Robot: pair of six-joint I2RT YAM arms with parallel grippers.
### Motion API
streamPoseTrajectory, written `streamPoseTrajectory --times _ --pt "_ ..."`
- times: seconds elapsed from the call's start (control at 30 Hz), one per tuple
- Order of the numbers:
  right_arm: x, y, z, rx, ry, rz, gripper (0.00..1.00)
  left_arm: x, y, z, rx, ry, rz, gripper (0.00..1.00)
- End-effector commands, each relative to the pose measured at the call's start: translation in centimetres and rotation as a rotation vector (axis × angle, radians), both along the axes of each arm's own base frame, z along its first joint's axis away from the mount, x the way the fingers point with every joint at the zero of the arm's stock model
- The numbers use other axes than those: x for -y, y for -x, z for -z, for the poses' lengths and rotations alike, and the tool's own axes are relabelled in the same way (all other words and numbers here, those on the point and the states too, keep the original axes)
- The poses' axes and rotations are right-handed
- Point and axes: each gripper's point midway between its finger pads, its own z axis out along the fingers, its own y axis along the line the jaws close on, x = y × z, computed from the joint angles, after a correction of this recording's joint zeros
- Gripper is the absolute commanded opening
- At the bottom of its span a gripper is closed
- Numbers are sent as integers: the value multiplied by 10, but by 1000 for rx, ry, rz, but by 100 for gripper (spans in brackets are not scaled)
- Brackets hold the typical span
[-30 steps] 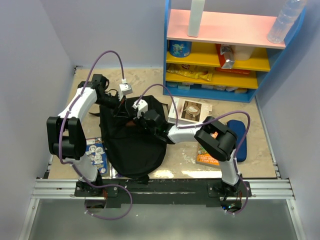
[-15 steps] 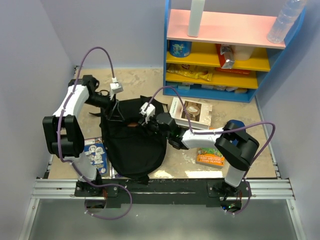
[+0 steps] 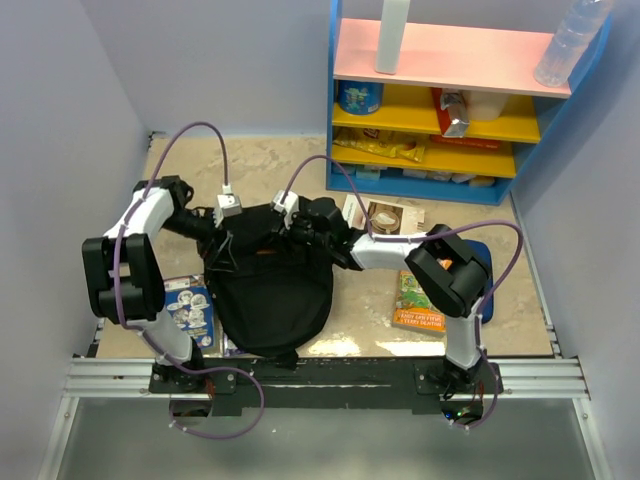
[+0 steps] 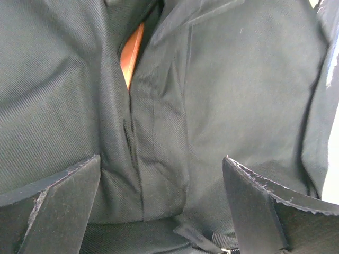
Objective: Pack the student bag
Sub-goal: Place the personal item in the student bag.
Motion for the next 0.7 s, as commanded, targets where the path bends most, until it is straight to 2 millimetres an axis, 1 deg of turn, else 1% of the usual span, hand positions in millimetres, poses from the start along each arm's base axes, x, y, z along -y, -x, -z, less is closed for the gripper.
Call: streamPoseTrajectory --times 0.0,0.03,0.07,0.13,0.2,0.23,0.27,0.3,0.33,0.37,0.43,0.5,0.57,0.6,0.67 --pt "-13 8 -47 46 -91 -90 45 -16 13 11 66 -95 17 100" --pt "-13 10 -56 52 -106 -97 43 -17 13 9 83 -97 5 100" --pt "-14 13 -60 29 -122 -105 42 -22 12 10 86 -97 -19 100" --pt "-15 18 -70 25 -144 -127 40 -28 1 7 118 -101 -60 100" --pt "-17 20 -73 -26 -160 -123 42 -40 -14 -5 163 -73 -121 100" --pt "-21 19 -82 -45 -179 -126 43 -44 -19 -9 171 -62 -143 100" --pt "-25 22 -67 -144 -160 -115 43 -53 -27 -17 198 -46 -177 100" --pt "-28 25 -66 -195 -158 -128 44 -55 -28 -20 195 -38 -185 100" --pt "-36 25 -70 -229 -168 -143 47 -57 -29 -19 195 -33 -180 100" --pt "-39 28 -57 -319 -161 -136 48 -59 -28 -18 192 -32 -182 100" --pt "-44 33 -50 -376 -166 -140 53 -57 -25 -14 182 -20 -168 100" --pt "-47 34 -46 -392 -180 -132 55 -53 -23 -12 176 -3 -164 100" --pt "-50 37 -40 -413 -176 -132 55 -51 -24 -13 179 13 -171 100" --pt "-52 38 -32 -435 -169 -132 54 -51 -28 -14 191 16 -178 100" --pt "-56 40 -29 -471 -176 -142 52 -50 -33 -17 200 22 -192 100"
